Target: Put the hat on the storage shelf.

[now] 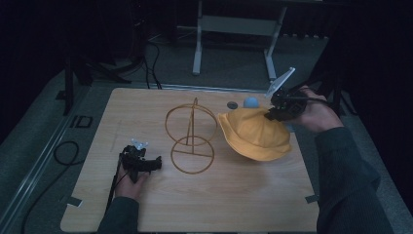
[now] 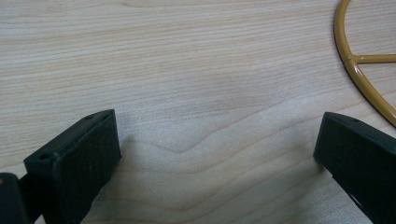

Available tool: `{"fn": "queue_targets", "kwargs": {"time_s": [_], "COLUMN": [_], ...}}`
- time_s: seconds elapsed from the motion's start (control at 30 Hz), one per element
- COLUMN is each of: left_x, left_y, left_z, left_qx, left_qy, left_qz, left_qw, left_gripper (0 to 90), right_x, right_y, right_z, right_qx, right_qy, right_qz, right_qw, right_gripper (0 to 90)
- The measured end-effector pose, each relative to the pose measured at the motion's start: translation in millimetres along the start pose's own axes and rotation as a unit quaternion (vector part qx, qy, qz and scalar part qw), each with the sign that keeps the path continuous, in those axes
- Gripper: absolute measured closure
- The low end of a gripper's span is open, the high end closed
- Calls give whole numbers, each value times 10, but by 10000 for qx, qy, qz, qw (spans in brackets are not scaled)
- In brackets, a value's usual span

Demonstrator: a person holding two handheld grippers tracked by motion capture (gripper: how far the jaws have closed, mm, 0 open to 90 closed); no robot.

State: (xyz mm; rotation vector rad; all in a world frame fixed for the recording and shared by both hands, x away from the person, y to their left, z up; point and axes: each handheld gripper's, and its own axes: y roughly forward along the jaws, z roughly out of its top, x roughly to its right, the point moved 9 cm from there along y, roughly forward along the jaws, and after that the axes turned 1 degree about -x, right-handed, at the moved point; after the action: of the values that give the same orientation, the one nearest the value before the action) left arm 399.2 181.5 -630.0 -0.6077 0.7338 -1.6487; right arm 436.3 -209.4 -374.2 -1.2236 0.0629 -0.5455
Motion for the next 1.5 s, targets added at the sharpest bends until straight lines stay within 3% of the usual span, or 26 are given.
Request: {"fn": "queue_targets", "kwargs": {"time_s": [0.43, 0.7, 1.07, 1.5], "left_x": [2, 1, 1, 1], "left_y": [2, 2, 2, 3], "left_z": [2, 2, 2, 2], "left_qx": [13, 13, 12, 17], "left_qy": [-20, -11, -10, -13], "left_qz": [3, 4, 4, 5], "left_qw": [10000, 10000, 10000, 10000], "left_gripper": [4, 4, 4, 4], "right_x": [42, 62, 89, 58], "right_y": [-146, -238, -397, -470], "right_z": [35, 50, 99, 206], "right_qx": [247, 546, 1060, 1333], "right_qy": [9, -4, -49, -166], "right_qz": [-28, 22, 12, 6], "right_qw": [9997, 9985, 9944, 9909], "right_gripper": [840, 841, 842, 844]}}
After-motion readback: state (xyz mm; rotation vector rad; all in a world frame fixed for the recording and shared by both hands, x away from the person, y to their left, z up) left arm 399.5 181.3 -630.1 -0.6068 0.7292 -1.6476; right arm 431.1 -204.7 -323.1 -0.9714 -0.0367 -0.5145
